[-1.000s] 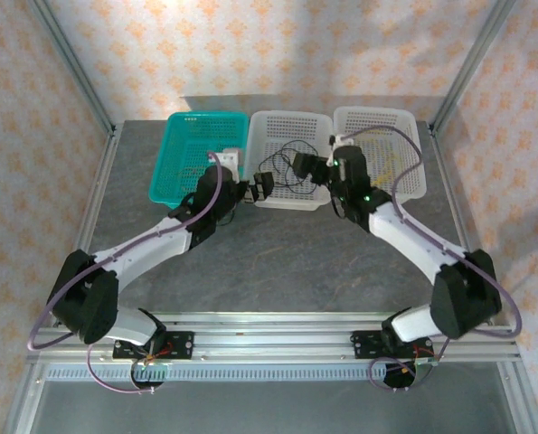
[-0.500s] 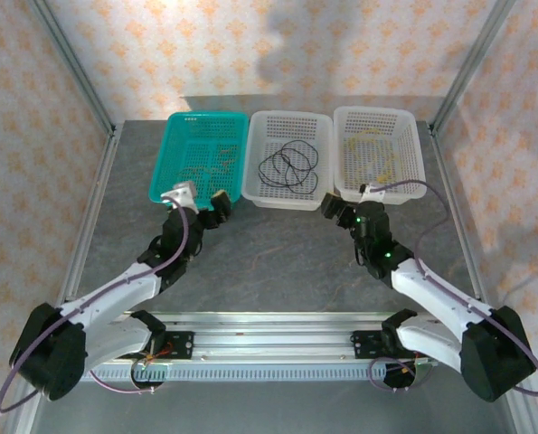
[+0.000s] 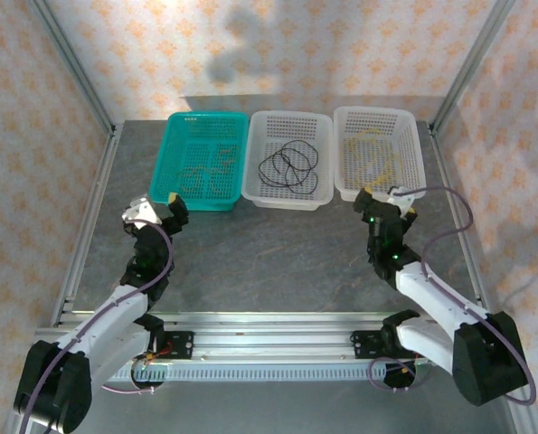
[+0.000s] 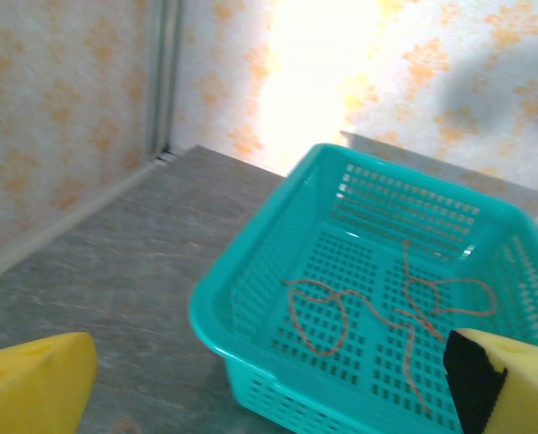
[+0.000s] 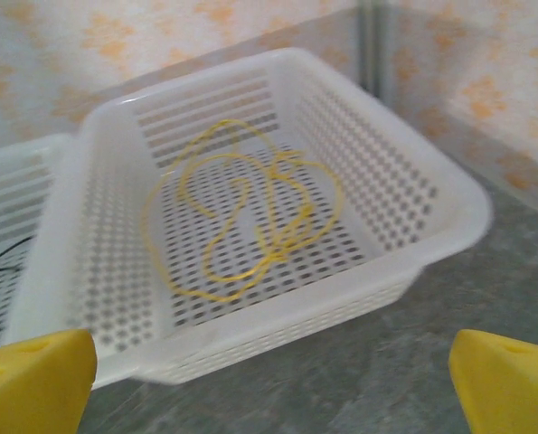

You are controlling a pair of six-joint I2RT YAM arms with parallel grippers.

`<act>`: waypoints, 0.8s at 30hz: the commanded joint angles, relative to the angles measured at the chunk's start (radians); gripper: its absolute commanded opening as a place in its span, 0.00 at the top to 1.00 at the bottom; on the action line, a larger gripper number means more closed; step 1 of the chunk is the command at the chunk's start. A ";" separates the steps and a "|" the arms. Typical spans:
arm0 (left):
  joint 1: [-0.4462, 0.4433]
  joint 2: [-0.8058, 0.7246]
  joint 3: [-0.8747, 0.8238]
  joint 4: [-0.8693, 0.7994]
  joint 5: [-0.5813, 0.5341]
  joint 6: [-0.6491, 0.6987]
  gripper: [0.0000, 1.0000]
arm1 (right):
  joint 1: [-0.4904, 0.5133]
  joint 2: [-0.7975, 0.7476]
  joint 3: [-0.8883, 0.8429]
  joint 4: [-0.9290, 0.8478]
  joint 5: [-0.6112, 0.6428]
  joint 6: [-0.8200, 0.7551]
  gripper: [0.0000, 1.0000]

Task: Untangle the cables

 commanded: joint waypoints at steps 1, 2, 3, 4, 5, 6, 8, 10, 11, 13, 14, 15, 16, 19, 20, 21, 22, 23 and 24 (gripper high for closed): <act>0.008 0.001 -0.066 0.152 -0.072 0.141 0.01 | -0.058 0.027 -0.023 0.042 0.060 0.009 0.00; 0.012 0.001 -0.089 0.194 -0.076 0.158 0.01 | -0.074 0.032 -0.035 0.065 0.058 0.008 0.00; 0.019 0.002 -0.109 0.224 -0.076 0.173 0.01 | -0.090 0.035 -0.054 0.100 0.058 0.004 0.00; 0.026 0.005 -0.118 0.235 -0.076 0.179 0.01 | -0.105 0.037 -0.077 0.140 0.060 0.001 0.00; 0.032 0.009 -0.123 0.239 -0.080 0.181 0.01 | -0.114 0.042 -0.096 0.175 0.064 0.007 0.00; 0.038 0.019 -0.131 0.252 -0.083 0.185 0.01 | -0.124 0.047 -0.118 0.212 0.068 0.016 0.00; 0.047 0.046 -0.140 0.280 -0.086 0.192 0.01 | -0.136 0.059 -0.149 0.274 0.084 0.035 0.00; 0.055 0.083 -0.145 0.310 -0.086 0.198 0.01 | -0.144 0.084 -0.155 0.305 0.098 0.041 0.00; 0.058 0.101 -0.147 0.329 -0.083 0.204 0.01 | -0.144 0.092 -0.152 0.310 0.102 0.037 0.00; 0.061 0.148 -0.149 0.374 -0.076 0.213 0.00 | -0.145 0.114 -0.164 0.356 0.094 0.011 0.00; 0.065 0.171 -0.150 0.397 -0.072 0.218 0.01 | -0.144 0.124 -0.173 0.385 0.085 -0.003 0.00; 0.067 0.206 -0.151 0.433 -0.065 0.223 0.00 | -0.145 0.140 -0.181 0.423 0.073 -0.023 0.00; 0.069 0.242 -0.153 0.470 -0.057 0.225 0.01 | -0.145 0.150 -0.190 0.461 0.058 -0.044 0.00; 0.081 0.357 -0.152 0.597 -0.025 0.246 0.00 | -0.145 0.222 -0.202 0.558 -0.016 -0.104 0.00; 0.081 0.376 -0.144 0.610 -0.004 0.254 0.00 | -0.146 0.245 -0.200 0.579 -0.039 -0.117 0.00; 0.085 0.392 -0.136 0.622 0.014 0.257 0.00 | -0.146 0.264 -0.189 0.588 -0.066 -0.135 0.00; 0.093 0.417 -0.133 0.655 0.031 0.263 0.00 | -0.147 0.278 -0.183 0.601 -0.099 -0.160 0.00; 0.102 0.439 -0.136 0.699 0.047 0.270 0.00 | -0.146 0.289 -0.189 0.639 -0.126 -0.174 0.00; 0.114 0.460 -0.140 0.745 0.067 0.273 0.00 | -0.148 0.303 -0.195 0.684 -0.147 -0.183 0.00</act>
